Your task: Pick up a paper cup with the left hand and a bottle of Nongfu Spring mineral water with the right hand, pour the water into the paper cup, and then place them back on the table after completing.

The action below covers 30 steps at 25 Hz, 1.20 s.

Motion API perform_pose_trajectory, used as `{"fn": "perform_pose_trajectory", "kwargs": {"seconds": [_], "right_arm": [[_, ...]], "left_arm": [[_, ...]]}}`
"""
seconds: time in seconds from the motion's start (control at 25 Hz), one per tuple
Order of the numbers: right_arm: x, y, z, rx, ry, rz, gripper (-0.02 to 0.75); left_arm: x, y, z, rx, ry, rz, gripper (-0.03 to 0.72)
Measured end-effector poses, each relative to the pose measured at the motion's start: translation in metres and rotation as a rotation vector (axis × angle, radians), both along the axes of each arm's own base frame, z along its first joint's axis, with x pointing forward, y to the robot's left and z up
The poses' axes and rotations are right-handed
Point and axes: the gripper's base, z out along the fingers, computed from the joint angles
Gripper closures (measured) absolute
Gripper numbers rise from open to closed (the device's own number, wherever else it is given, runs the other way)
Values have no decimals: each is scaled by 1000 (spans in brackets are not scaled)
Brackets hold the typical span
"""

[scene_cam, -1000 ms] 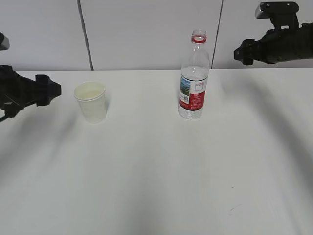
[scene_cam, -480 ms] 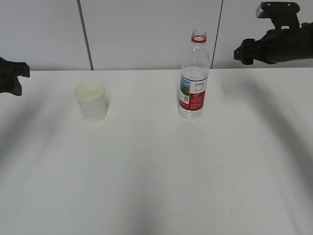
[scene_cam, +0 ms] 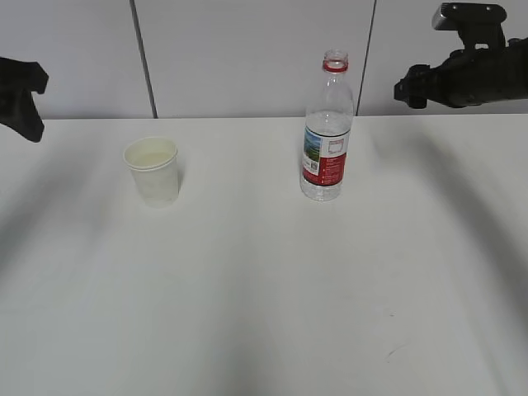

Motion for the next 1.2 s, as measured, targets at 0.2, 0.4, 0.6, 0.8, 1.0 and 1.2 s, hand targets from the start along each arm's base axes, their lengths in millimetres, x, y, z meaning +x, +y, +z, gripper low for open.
{"fn": "perform_pose_trajectory", "kwargs": {"seconds": [0.2, 0.4, 0.6, 0.8, 1.0, 1.2], "right_arm": [[0, 0, 0, 1, 1, 1, 164], [0, 0, -1, -21, 4, 13, 164], [-1, 0, -1, 31, 20, -15, 164], [-1, 0, 0, 73, 25, -40, 164], [-2, 0, 4, 75, 16, -39, 164], [-2, 1, 5, 79, 15, -41, 164]], "left_arm": [[-5, 1, 18, 14, 62, -10, 240], [-14, 2, 17, 30, 169, -9, 240], [-17, 3, 19, 36, 172, -9, 242], [-42, 6, 18, 31, 177, -10, 251], [-87, 12, 4, 37, 214, -13, 251], [-138, 20, 4, 47, 155, -13, 251]]}}
